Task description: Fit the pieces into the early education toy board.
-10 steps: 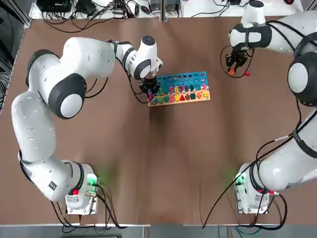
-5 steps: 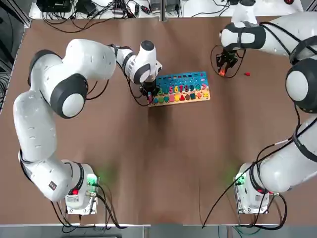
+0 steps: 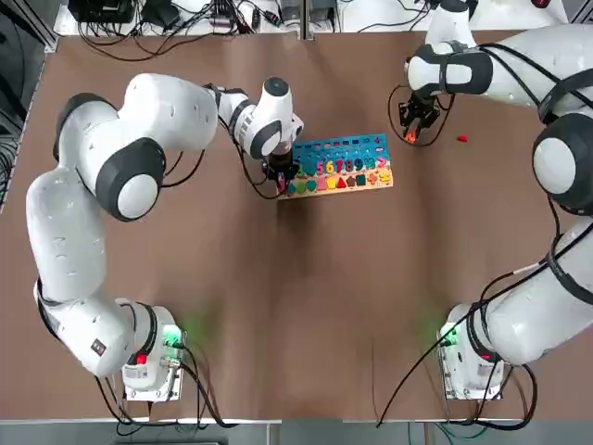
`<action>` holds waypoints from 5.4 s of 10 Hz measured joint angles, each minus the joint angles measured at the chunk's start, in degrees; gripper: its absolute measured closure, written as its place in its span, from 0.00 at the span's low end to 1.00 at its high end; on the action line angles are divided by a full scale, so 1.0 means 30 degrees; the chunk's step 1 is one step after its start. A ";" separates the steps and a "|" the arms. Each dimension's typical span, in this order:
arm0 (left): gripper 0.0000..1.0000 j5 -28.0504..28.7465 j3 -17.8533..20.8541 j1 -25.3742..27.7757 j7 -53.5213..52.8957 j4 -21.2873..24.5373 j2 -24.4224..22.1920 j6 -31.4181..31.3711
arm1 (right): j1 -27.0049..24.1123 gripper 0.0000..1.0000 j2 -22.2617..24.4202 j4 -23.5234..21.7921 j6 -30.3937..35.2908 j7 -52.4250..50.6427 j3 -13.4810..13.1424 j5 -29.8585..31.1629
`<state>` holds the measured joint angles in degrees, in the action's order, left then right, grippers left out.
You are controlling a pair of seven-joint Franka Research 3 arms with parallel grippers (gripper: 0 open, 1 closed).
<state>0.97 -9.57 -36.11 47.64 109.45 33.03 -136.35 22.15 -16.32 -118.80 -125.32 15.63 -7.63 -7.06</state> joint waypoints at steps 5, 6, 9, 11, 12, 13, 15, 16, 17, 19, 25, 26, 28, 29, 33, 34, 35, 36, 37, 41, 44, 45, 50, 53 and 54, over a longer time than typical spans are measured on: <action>0.74 0.0000 -0.0019 -0.0076 0.0250 0.0004 0.0009 -0.0069 | 0.0610 0.59 0.0000 0.0000 0.0033 0.1201 0.0092 -0.0040; 0.74 0.0000 -0.0022 -0.0077 0.0353 0.0011 0.0007 -0.0069 | 0.0992 0.59 -0.0001 0.0000 -0.0010 0.1536 0.0110 -0.0453; 0.74 0.0001 -0.0037 -0.0076 0.0663 0.0029 -0.0001 -0.0068 | 0.1983 0.59 -0.0004 0.0319 -0.0345 0.1861 0.0111 -0.1743; 0.74 0.0001 -0.0046 -0.0074 0.0765 0.0041 -0.0007 -0.0068 | 0.2289 0.59 -0.0065 0.0544 -0.0346 0.1882 0.0114 -0.1761; 0.74 0.0001 -0.0134 -0.0070 0.0951 0.0059 -0.0009 -0.0068 | 0.2448 0.59 -0.0249 0.0546 -0.0383 0.1885 0.0113 -0.1762; 0.74 0.0001 -0.0303 -0.0072 0.1110 0.0092 -0.0009 -0.0067 | 0.2683 0.59 -0.0580 0.0541 -0.0741 0.1885 0.0117 -0.1762; 0.74 0.0001 -0.0420 -0.0072 0.1219 0.0119 -0.0012 -0.0064 | 0.3539 0.59 -0.1784 0.0565 -0.2278 0.1826 0.0128 -0.1762; 0.74 0.0000 -0.0425 -0.0065 0.1239 0.0125 -0.0017 -0.0052 | 0.4059 0.59 -0.2487 0.0637 -0.2896 0.1612 0.0136 -0.1752; 0.74 0.0000 -0.0430 -0.0060 0.1295 0.0126 -0.0019 -0.0041 | 0.4356 0.59 -0.3009 0.0784 -0.3128 0.0606 0.0136 -0.1736; 0.74 -0.0001 -0.0467 0.0006 0.1720 0.0132 -0.0023 -0.0028 | 0.4338 0.59 -0.3391 0.1115 -0.3136 -0.1931 -0.0036 -0.1739; 0.74 -0.0107 -0.0510 0.0050 0.2241 0.0139 -0.0025 -0.0014 | 0.4412 0.59 -0.3818 0.1218 -0.3072 -0.2700 -0.0043 -0.1734; 0.74 -0.0113 -0.0541 0.0053 0.2262 0.0140 -0.0049 0.0196 | 0.4436 0.59 -0.3976 0.1218 -0.3152 -0.2701 -0.0040 -0.1734; 0.74 -0.0201 -0.0642 0.0055 0.2262 0.0144 -0.0073 0.0683 | 0.4451 0.59 -0.4247 0.1223 -0.3335 -0.2702 -0.0039 -0.1734; 0.74 -0.0229 -0.0665 0.0055 0.2262 0.0149 -0.0072 0.0731 | 0.4453 0.59 -0.4240 0.1223 -0.3335 -0.2702 -0.0038 -0.1734; 0.74 -0.0233 -0.0667 0.0078 0.2262 0.0136 -0.0072 0.0679 | 0.4458 0.59 -0.4243 0.1220 -0.3334 -0.2717 -0.0037 -0.1688; 0.74 -0.0233 -0.0667 0.0110 0.2262 0.0109 -0.0072 0.0637 | 0.4461 0.59 -0.4243 0.1219 -0.3333 -0.2733 -0.0036 -0.1665; 0.74 -0.0233 -0.0666 0.0167 0.2262 0.0075 -0.0066 0.0592 | 0.4462 0.59 -0.4243 0.1218 -0.3333 -0.2744 -0.0036 -0.1659; 0.74 -0.0233 -0.0666 0.0206 0.2261 0.0044 -0.0051 0.0520 | 0.4462 0.59 -0.4243 0.1216 -0.3333 -0.2747 -0.0036 -0.1658; 0.74 -0.0233 -0.0666 0.0220 0.2261 0.0025 -0.0047 0.0456 | 0.4462 0.59 -0.4242 0.1208 -0.3328 -0.2754 -0.0036 -0.1613; 0.74 -0.0233 -0.0679 0.0221 0.2261 0.0016 0.0047 0.0197 | 0.4455 0.59 -0.4334 0.1111 -0.3296 -0.2756 -0.0107 -0.1364; 0.74 -0.0233 -0.0682 0.0222 0.2108 0.0018 0.0047 0.0197 | 0.4455 0.59 -0.4331 0.1109 -0.3299 -0.2756 -0.0106 -0.1361; 0.74 -0.0233 -0.0683 0.0222 0.2081 0.0022 0.0047 0.0199 | 0.4455 0.59 -0.4331 0.1109 -0.3300 -0.2756 -0.0106 -0.1360; 0.74 -0.0233 -0.0694 0.0223 0.1582 0.0024 0.0046 0.0285 | 0.4455 0.59 -0.4332 0.1108 -0.3328 -0.2755 -0.0106 -0.1360; 0.74 -0.0233 -0.0698 0.0224 0.1443 0.0024 0.0042 0.0355 | 0.4455 0.57 -0.4337 0.1105 -0.3373 -0.2753 -0.0105 -0.1360; 0.74 -0.0232 -0.0707 0.0225 0.1433 0.0024 0.0040 0.0433 | 0.4455 0.53 -0.4407 0.1076 -0.3489 -0.2753 -0.0107 -0.1359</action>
<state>0.28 -11.69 -35.44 51.94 109.53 33.15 -135.05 35.51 -29.54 -115.57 -135.78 7.37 -7.95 -11.14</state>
